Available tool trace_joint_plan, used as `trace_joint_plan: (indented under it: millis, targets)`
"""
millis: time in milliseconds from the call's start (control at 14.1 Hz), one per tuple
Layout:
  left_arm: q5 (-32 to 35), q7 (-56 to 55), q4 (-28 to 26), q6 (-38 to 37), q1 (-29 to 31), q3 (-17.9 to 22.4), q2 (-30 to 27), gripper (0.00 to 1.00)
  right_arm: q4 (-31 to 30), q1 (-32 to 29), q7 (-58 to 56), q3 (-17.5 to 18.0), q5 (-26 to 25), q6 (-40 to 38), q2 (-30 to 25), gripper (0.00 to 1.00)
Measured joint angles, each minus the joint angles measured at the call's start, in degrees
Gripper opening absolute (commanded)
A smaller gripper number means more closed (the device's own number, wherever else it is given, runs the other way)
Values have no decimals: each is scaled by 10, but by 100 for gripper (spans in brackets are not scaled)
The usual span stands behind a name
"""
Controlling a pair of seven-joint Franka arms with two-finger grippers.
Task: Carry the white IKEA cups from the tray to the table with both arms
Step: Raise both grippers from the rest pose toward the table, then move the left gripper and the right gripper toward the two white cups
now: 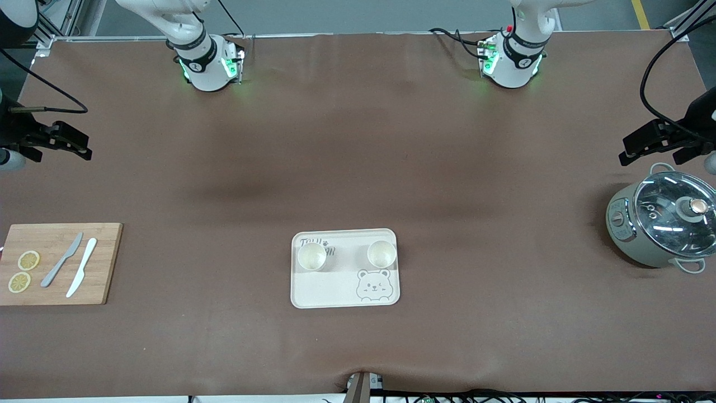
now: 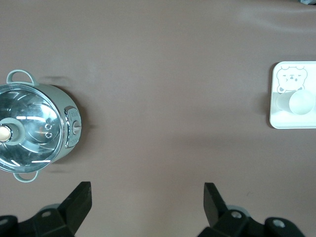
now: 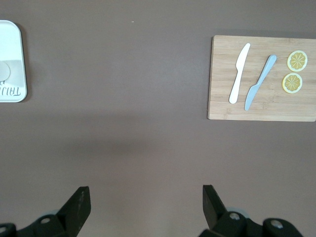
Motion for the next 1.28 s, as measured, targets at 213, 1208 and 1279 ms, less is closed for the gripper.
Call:
trace_joint_plan:
  millis: [213, 1208, 1279]
  targets:
    - [0, 0, 0, 0, 0, 0, 0, 100, 0, 0, 0, 0, 0, 0, 0, 100]
    - [-8, -23, -30, -12, -7, -2, 22, 100, 38, 63, 125, 8, 85, 114, 117, 100]
    - [-26, -44, -31, -12, -12, -3, 30, 100, 39, 85, 158, 8, 84, 134, 129, 100]
